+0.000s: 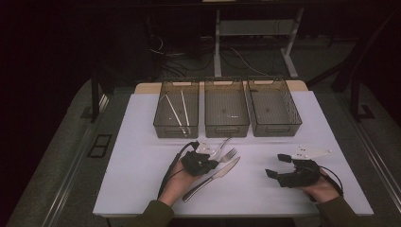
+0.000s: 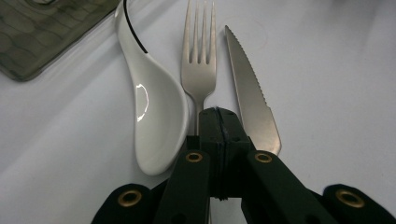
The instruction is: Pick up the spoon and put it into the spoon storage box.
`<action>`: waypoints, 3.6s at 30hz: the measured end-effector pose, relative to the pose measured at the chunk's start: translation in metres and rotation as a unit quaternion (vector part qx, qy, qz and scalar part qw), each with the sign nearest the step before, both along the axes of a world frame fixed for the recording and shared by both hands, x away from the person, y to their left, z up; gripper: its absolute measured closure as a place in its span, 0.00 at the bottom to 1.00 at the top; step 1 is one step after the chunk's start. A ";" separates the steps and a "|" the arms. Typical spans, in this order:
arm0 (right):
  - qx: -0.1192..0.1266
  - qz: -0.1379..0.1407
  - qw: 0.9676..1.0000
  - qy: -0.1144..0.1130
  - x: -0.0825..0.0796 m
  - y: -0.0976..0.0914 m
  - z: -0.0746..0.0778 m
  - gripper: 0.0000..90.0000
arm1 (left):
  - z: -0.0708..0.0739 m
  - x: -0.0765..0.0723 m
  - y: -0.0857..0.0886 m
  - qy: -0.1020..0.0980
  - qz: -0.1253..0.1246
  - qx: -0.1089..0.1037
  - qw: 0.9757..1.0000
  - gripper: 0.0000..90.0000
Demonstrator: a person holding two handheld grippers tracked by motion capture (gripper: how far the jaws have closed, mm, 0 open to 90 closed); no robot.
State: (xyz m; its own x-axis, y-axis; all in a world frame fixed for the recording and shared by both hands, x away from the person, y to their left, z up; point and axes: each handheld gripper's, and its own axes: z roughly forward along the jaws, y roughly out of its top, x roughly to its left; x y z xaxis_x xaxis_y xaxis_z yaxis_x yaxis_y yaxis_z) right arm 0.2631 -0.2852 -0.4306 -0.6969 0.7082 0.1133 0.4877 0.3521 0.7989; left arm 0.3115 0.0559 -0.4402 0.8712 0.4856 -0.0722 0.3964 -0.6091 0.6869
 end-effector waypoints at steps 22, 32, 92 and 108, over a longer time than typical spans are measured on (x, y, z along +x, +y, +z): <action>-0.001 0.000 1.000 0.000 0.000 0.000 0.000 0.24 | 0.003 -0.001 -0.022 -0.027 -0.007 -0.010 1.000 0.98; -0.001 0.001 1.000 -0.002 0.000 0.000 0.001 0.24 | 0.005 0.004 -0.011 -0.036 0.007 0.009 0.999 0.99; -0.001 0.003 1.000 0.001 0.000 0.001 0.000 0.24 | -0.006 0.031 0.008 -0.004 0.042 -0.013 0.999 0.79; -0.001 0.003 1.000 0.000 0.000 0.000 0.001 0.24 | -0.009 0.047 0.009 -0.021 0.051 -0.034 0.998 0.84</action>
State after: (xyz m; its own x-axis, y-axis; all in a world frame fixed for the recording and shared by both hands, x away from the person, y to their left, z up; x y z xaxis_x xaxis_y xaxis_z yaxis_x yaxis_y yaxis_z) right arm 0.2630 -0.2849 -0.4300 -0.7009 0.7043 0.1127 0.4861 0.3561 0.7980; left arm 0.3582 0.0649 -0.4489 0.8206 0.5669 -0.0728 0.4245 -0.5192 0.7418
